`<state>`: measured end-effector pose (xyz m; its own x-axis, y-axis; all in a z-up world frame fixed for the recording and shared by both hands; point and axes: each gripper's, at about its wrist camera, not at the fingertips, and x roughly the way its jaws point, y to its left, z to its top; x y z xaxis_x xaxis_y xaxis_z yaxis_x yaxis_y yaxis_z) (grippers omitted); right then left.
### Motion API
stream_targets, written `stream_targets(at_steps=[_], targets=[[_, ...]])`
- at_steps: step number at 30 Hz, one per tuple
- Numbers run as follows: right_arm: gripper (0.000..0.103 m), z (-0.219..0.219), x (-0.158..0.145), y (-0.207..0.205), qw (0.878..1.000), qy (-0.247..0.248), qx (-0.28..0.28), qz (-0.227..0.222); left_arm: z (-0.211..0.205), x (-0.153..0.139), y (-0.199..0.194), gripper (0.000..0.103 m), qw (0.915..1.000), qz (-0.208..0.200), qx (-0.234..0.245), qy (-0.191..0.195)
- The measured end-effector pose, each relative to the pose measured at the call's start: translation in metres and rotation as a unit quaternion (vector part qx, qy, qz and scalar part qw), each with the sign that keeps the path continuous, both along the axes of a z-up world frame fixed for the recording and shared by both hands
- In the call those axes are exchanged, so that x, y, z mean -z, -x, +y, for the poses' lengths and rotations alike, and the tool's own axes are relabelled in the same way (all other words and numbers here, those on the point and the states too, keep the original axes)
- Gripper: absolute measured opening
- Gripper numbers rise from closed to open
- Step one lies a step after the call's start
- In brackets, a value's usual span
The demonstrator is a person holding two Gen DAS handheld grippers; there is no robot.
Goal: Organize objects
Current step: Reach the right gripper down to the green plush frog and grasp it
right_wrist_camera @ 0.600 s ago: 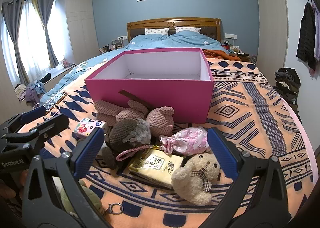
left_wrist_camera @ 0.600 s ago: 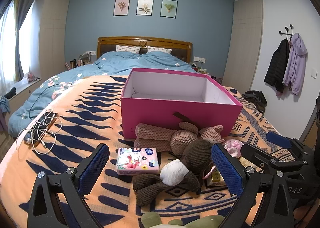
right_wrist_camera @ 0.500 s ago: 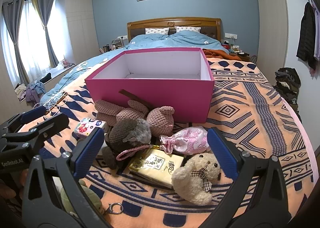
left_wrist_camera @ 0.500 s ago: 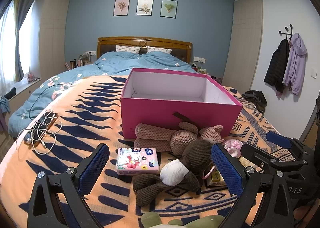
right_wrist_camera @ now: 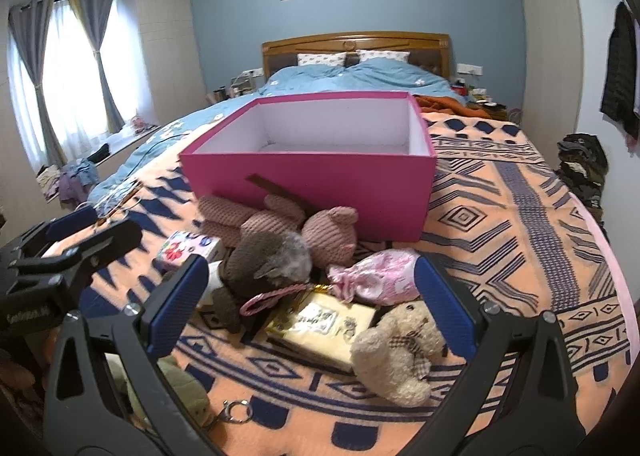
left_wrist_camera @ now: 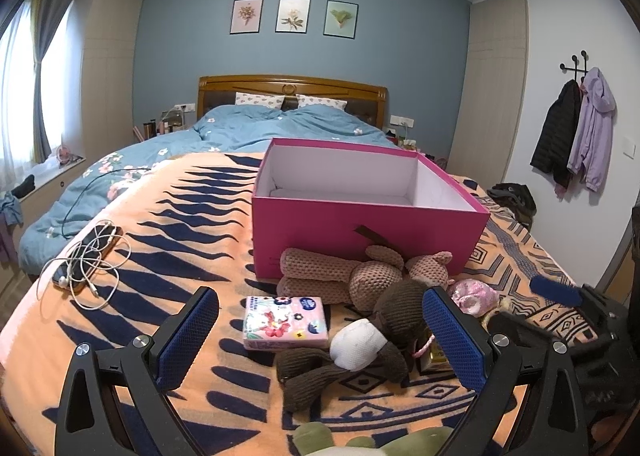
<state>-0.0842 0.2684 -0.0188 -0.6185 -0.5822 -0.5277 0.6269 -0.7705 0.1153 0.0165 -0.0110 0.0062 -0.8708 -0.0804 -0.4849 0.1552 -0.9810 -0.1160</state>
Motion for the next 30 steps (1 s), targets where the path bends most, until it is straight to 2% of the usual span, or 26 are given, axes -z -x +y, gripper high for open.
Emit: stream_targets(at_steps=[4, 11, 18, 21, 24, 26, 27, 30], targets=[[0.103, -0.001, 0.009, -0.009, 0.998, -0.001, -0.062, -0.028, -0.005, 0.001, -0.005, 0.103, 1.0, 0.001, 0.003, 0.003], [0.103, -0.014, 0.032, -0.034, 0.982, -0.015, -0.168, -0.081, -0.023, 0.005, -0.015, 0.103, 0.9999, -0.002, 0.008, -0.01], [0.094, -0.031, 0.053, -0.037, 0.966, -0.015, -0.218, -0.141, -0.036, 0.01, -0.033, 0.103, 0.9981, -0.015, 0.054, -0.027], [0.091, -0.032, 0.061, -0.035, 0.96, -0.016, -0.225, -0.168, -0.044, 0.015, -0.038, 0.103, 0.9965, -0.023, 0.065, -0.048], [0.08, -0.035, 0.068, -0.034, 0.951, -0.009, -0.242, -0.193, -0.048, 0.021, -0.041, 0.103, 0.9955, -0.032, 0.069, -0.057], [0.062, -0.035, 0.071, -0.033, 0.943, 0.011, -0.259, -0.211, -0.049, 0.024, -0.041, 0.103, 0.9947, -0.039, 0.075, -0.059], [0.059, -0.033, 0.07, -0.033, 0.941, 0.016, -0.262, -0.214, -0.048, 0.025, -0.042, 0.103, 0.9939, -0.041, 0.081, -0.062], [0.058, -0.03, 0.064, -0.031, 0.945, 0.019, -0.255, -0.203, -0.047, 0.029, -0.042, 0.103, 0.9899, -0.05, 0.108, -0.076]])
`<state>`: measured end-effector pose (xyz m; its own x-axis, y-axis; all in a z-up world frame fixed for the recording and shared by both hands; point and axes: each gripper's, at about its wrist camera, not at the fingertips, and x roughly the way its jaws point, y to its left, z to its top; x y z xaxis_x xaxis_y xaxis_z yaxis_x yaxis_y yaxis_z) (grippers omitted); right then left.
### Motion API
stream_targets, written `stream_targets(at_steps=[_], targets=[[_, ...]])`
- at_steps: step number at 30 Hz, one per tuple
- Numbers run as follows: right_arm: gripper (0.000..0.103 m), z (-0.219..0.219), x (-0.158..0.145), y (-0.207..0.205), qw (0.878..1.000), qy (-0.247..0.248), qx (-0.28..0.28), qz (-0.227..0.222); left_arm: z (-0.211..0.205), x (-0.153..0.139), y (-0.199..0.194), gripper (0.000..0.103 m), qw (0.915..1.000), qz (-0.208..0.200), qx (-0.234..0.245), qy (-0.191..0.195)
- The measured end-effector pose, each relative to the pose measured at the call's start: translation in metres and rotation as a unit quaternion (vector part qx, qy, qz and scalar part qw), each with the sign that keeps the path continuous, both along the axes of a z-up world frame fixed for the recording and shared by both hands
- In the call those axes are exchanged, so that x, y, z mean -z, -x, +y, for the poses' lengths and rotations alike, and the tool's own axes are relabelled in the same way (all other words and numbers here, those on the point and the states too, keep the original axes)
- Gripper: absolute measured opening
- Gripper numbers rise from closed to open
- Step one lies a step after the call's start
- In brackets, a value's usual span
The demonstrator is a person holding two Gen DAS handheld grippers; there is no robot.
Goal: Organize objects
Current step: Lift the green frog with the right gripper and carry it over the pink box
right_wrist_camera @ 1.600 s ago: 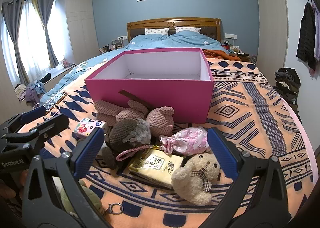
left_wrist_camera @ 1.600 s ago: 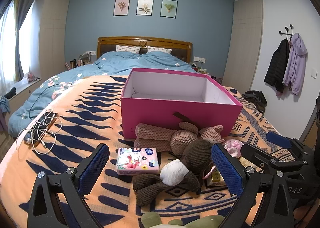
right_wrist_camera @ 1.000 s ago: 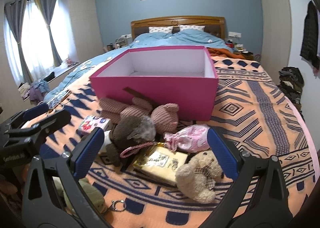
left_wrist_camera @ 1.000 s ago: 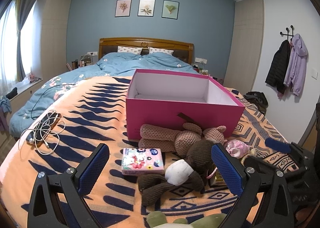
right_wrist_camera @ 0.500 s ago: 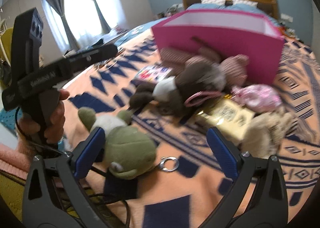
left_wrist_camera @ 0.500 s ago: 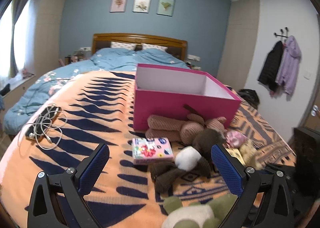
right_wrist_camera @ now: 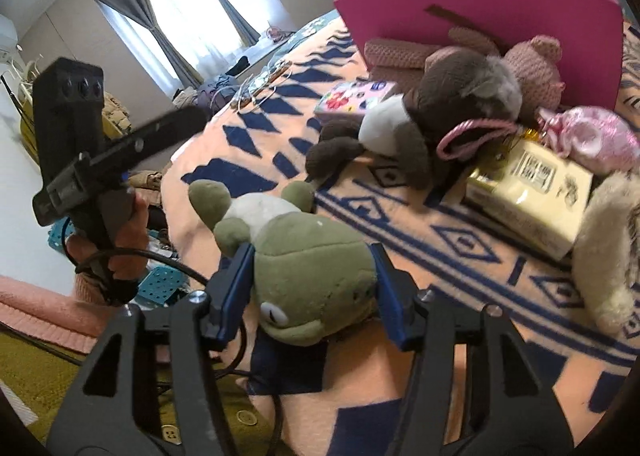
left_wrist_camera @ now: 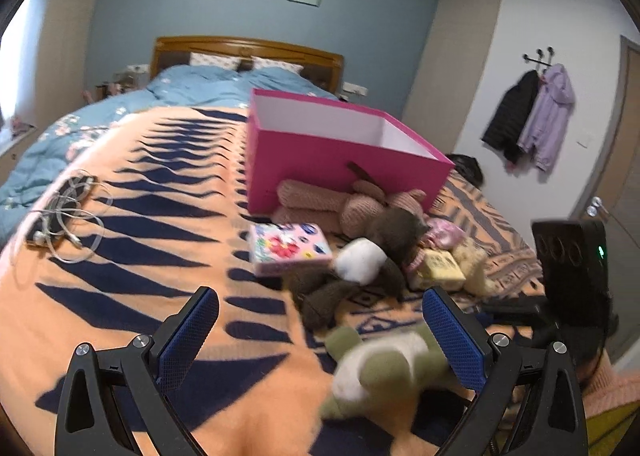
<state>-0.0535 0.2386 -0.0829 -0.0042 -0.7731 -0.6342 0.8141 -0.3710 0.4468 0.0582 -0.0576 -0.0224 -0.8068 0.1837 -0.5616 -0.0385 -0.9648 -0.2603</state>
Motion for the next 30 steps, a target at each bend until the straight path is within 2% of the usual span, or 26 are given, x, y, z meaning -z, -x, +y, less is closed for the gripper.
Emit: stream_targets(at_steps=[9, 14, 16, 17, 20, 30], targets=[[0.057, 0.019, -0.031, 0.017, 0.998, 0.032, 0.037, 0.03, 0.019, 0.003, 0.005, 0.102, 0.9957, -0.007, 0.086, -0.033], [0.057, 0.024, -0.05, 0.021, 0.997, 0.053, 0.039, 0.043, 0.034, -0.003, 0.014, 0.088, 0.9914, -0.008, 0.126, -0.036], [0.057, 0.028, -0.059, 0.023, 0.996, 0.06, 0.039, 0.051, 0.04, -0.009, 0.018, 0.078, 0.9899, -0.003, 0.138, -0.031], [0.057, 0.026, -0.063, 0.025, 0.996, 0.063, 0.039, 0.057, 0.042, -0.012, 0.019, 0.075, 0.9898, 0.002, 0.14, -0.027], [0.057, 0.019, -0.074, 0.03, 0.994, 0.071, 0.039, 0.077, 0.043, -0.024, 0.026, 0.072, 0.9899, 0.014, 0.14, -0.014], [0.057, -0.007, -0.118, 0.06, 0.986, 0.087, 0.03, 0.14, 0.028, -0.069, 0.063, 0.071, 0.9916, 0.056, 0.113, 0.028]])
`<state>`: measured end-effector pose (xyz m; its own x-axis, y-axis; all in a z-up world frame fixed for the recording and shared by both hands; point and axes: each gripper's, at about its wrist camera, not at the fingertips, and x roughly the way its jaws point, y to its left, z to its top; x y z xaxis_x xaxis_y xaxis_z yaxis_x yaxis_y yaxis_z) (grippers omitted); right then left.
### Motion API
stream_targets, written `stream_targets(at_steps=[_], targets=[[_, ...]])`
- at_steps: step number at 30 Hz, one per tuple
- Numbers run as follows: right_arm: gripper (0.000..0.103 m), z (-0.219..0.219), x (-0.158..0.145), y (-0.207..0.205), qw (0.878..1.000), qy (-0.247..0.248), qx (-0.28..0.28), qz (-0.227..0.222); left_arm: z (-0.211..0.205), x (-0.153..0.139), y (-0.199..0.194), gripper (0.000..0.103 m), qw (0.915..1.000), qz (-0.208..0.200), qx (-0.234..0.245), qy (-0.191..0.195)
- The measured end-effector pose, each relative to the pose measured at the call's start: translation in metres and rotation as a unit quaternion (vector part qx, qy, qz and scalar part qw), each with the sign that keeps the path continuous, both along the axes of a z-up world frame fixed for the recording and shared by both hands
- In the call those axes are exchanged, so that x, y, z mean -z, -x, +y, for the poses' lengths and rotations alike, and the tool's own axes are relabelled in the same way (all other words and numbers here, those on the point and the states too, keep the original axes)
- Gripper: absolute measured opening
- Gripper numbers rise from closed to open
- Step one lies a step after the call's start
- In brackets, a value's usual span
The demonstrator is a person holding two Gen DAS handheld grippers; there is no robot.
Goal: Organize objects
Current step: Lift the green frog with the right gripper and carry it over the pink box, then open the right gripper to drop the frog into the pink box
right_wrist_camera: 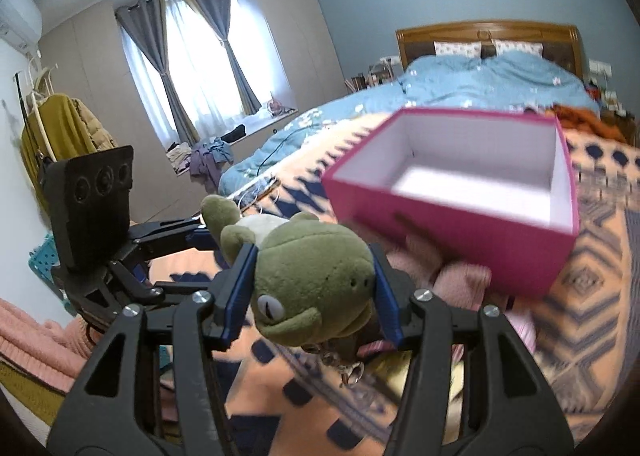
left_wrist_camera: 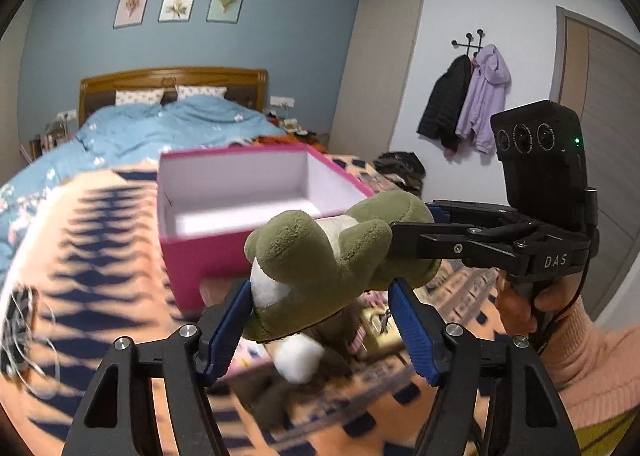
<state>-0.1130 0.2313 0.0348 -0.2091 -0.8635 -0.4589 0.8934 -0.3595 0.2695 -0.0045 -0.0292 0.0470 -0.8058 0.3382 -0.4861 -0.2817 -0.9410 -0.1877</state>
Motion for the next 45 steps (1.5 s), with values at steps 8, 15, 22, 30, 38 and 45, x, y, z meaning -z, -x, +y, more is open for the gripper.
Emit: stream_targets(at_steps=[8, 15, 22, 30, 38, 45], targets=[[0.057, -0.032, -0.031, 0.039, 0.999, 0.012, -0.007, 0.032, -0.017, -0.029, 0.044, 0.071, 0.9992, 0.024, -0.026, 0.017], [0.057, -0.056, -0.051, 0.075, 0.999, 0.008, -0.009, 0.052, -0.033, -0.038, 0.086, 0.071, 0.9988, 0.025, -0.038, 0.017], [0.057, -0.079, -0.042, 0.115, 0.998, -0.015, -0.012, 0.052, -0.044, -0.021, 0.129, 0.071, 0.9987, -0.012, -0.046, 0.016], [0.057, -0.095, -0.003, 0.152, 0.998, -0.054, -0.015, 0.01, -0.048, 0.017, 0.16, 0.071, 0.996, -0.07, -0.051, 0.021], [0.058, -0.1, 0.041, 0.169, 0.995, -0.087, -0.02, -0.045, -0.028, 0.038, 0.165, 0.07, 0.99, -0.098, -0.059, 0.083], [0.068, -0.1, 0.051, 0.173, 0.993, -0.102, 0.018, -0.051, -0.025, 0.036, 0.156, 0.069, 0.9895, -0.082, -0.073, 0.093]])
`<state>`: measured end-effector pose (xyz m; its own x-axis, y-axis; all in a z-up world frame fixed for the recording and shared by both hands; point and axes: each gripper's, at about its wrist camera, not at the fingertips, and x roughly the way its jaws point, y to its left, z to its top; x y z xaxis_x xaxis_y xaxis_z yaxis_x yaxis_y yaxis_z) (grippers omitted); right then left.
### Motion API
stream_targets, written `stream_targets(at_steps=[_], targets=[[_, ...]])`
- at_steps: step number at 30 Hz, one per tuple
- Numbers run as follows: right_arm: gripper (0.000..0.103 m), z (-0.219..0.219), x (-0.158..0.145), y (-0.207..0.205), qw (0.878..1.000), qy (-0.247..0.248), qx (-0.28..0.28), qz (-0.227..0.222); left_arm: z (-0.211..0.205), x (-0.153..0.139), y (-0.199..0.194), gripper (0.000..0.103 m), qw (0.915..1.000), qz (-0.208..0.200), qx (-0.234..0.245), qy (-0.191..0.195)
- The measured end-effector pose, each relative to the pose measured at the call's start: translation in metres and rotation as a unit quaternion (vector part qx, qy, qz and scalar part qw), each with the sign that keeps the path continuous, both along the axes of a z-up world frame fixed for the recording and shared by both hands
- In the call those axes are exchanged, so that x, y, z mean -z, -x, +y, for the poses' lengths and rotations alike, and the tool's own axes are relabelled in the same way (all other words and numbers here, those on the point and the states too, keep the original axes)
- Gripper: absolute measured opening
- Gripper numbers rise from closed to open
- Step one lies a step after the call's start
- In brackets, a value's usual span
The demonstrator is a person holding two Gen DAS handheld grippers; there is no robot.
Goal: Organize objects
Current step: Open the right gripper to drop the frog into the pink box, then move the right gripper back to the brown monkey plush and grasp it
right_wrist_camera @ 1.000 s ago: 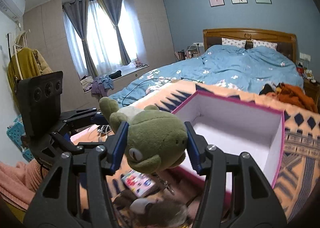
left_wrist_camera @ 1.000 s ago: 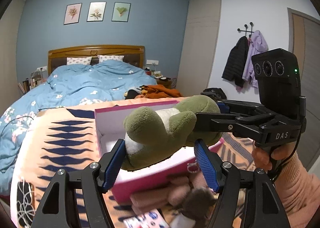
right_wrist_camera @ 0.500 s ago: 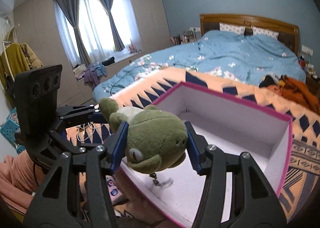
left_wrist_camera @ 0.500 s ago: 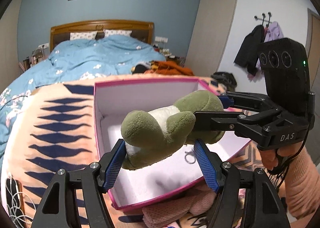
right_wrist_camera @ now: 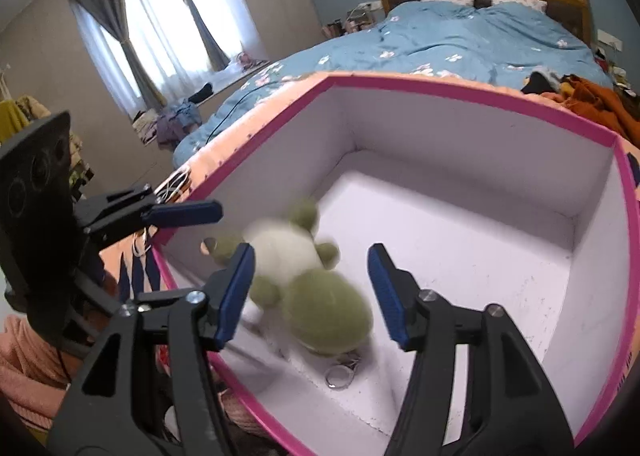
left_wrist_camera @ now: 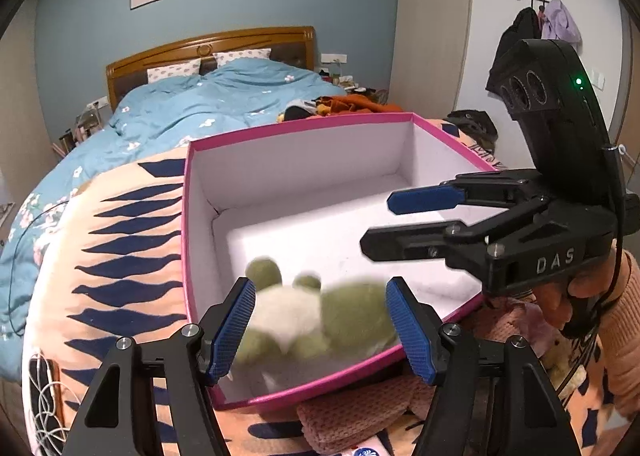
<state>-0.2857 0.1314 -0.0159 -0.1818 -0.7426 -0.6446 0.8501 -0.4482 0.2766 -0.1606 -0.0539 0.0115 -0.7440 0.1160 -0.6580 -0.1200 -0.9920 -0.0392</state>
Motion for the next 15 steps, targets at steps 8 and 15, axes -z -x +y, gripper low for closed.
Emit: stream_targets(at_steps=[8, 15], targets=[[0.069, 0.031, -0.008, -0.01, 0.999, 0.032, 0.034, -0.01, -0.002, -0.015, -0.033, 0.084, 0.9982, 0.056, -0.006, -0.019], [0.07, 0.068, -0.033, -0.042, 0.996, 0.077, 0.044, 0.004, 0.003, -0.029, -0.069, 0.09, 0.9944, 0.099, -0.001, -0.035]])
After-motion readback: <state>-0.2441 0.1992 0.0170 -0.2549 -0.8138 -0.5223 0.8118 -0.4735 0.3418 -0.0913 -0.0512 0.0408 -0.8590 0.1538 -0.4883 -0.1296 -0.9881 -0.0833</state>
